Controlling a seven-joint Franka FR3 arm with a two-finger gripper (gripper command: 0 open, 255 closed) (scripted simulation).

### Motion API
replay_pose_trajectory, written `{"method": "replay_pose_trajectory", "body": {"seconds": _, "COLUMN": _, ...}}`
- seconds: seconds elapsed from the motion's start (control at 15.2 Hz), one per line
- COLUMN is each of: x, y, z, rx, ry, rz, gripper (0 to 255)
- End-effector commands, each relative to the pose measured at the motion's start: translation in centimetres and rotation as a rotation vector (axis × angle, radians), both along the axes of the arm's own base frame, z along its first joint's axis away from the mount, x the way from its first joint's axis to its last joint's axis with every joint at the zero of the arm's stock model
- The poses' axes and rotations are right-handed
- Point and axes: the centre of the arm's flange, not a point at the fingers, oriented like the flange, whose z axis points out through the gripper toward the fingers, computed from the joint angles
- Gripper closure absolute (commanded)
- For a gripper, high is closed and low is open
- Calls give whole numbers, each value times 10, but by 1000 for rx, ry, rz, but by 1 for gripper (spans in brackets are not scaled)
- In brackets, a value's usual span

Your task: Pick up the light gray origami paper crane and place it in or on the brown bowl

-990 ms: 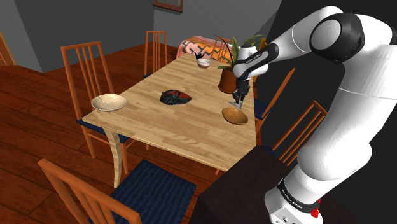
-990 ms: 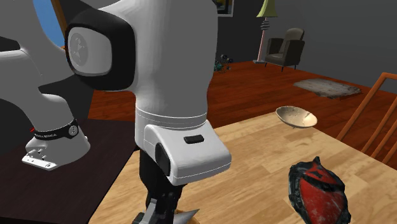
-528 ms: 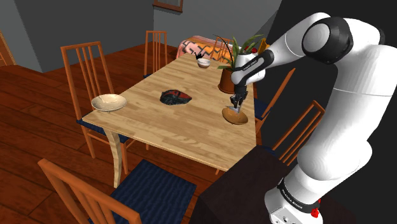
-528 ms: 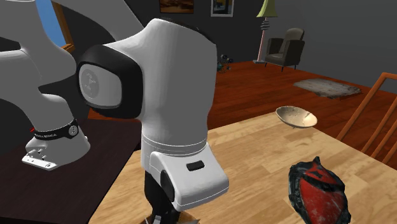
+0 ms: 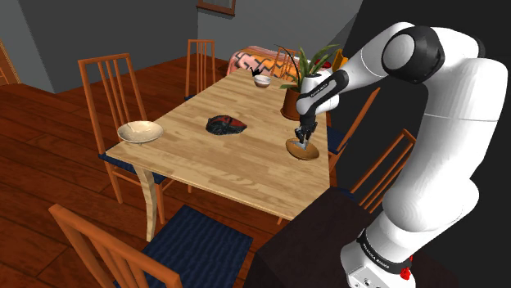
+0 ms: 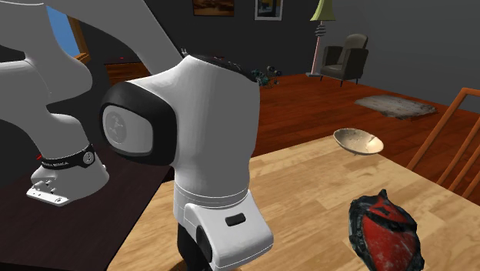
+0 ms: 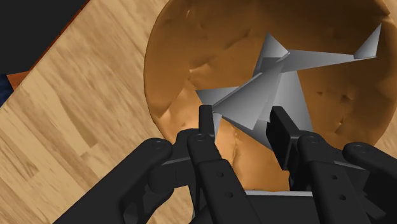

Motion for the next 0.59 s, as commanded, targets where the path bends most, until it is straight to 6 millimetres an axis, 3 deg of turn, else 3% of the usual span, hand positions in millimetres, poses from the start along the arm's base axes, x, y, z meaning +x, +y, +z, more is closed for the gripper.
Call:
{"method": "replay_pose_trajectory", "body": {"seconds": 0.0, "x": 0, "y": 0, "z": 0, "rx": 0, "ry": 0, "rz": 0, "gripper": 255}}
{"method": "replay_pose_trajectory", "body": {"seconds": 0.2, "x": 0, "y": 0, "z": 0, "rx": 0, "ry": 0, "rz": 0, "gripper": 255}}
{"method": "replay_pose_trajectory", "body": {"seconds": 0.26, "x": 0, "y": 0, "z": 0, "rx": 0, "ry": 0, "rz": 0, "gripper": 0}}
{"method": "replay_pose_trajectory", "body": {"seconds": 0.53, "x": 0, "y": 0, "z": 0, "rx": 0, "ry": 0, "rz": 0, "gripper": 0}}
